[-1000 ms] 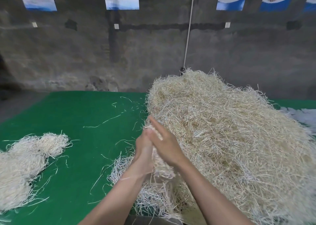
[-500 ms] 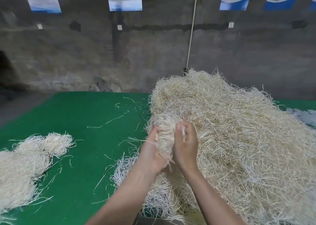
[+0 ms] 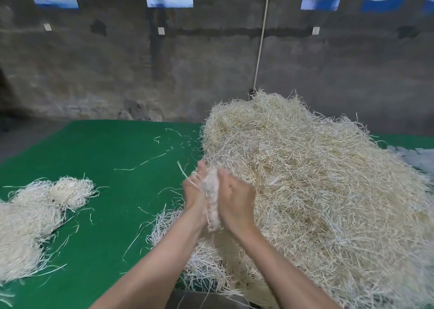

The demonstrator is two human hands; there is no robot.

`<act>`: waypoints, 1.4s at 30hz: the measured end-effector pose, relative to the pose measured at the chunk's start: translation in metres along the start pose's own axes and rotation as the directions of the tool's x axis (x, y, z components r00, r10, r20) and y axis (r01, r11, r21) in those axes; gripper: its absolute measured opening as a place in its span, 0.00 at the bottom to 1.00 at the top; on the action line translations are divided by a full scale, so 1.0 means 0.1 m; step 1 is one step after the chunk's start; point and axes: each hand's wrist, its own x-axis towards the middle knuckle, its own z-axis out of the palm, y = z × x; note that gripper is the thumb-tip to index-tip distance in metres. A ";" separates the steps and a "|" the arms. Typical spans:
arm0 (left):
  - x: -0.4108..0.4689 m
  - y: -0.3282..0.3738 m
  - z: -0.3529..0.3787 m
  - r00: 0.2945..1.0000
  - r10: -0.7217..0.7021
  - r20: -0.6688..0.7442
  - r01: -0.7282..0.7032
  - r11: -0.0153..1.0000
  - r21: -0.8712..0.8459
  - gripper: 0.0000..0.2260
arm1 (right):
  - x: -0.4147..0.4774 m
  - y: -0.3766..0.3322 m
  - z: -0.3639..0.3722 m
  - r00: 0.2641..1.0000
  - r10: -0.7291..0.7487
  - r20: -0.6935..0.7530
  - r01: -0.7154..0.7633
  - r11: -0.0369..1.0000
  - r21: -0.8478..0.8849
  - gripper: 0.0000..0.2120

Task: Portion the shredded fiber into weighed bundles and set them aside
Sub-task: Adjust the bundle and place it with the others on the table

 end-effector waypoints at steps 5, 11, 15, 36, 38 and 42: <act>-0.02 -0.18 0.01 0.997 0.059 0.044 -0.068 0.968 0.241 0.17 | 0.08 0.14 -0.10 0.971 0.214 -0.104 -0.205 0.974 0.093 0.17; -0.12 -0.32 -0.14 0.983 -0.002 0.182 -0.047 0.963 0.265 0.24 | 0.19 0.18 -0.10 0.970 0.243 -0.012 -0.242 0.969 0.058 0.23; -0.08 -0.24 -0.24 0.950 -0.191 0.249 0.114 0.950 0.292 0.53 | 0.29 0.25 -0.23 0.960 0.279 0.034 -0.280 0.947 0.158 0.23; -0.02 -0.02 -0.25 0.916 -0.248 0.314 0.268 0.963 -0.019 0.14 | 0.17 0.14 -0.19 0.939 0.331 0.094 -0.344 0.899 0.272 0.09; 0.01 -0.02 -0.24 0.906 -0.246 0.344 0.254 0.967 0.023 0.12 | 0.19 0.20 -0.18 0.952 0.307 -0.020 -0.302 0.945 0.127 0.05; 0.06 -0.02 -0.20 0.972 -0.193 0.135 0.216 0.959 -0.182 0.15 | -0.23 0.18 0.02 0.998 0.000 0.055 0.003 0.999 -0.052 0.08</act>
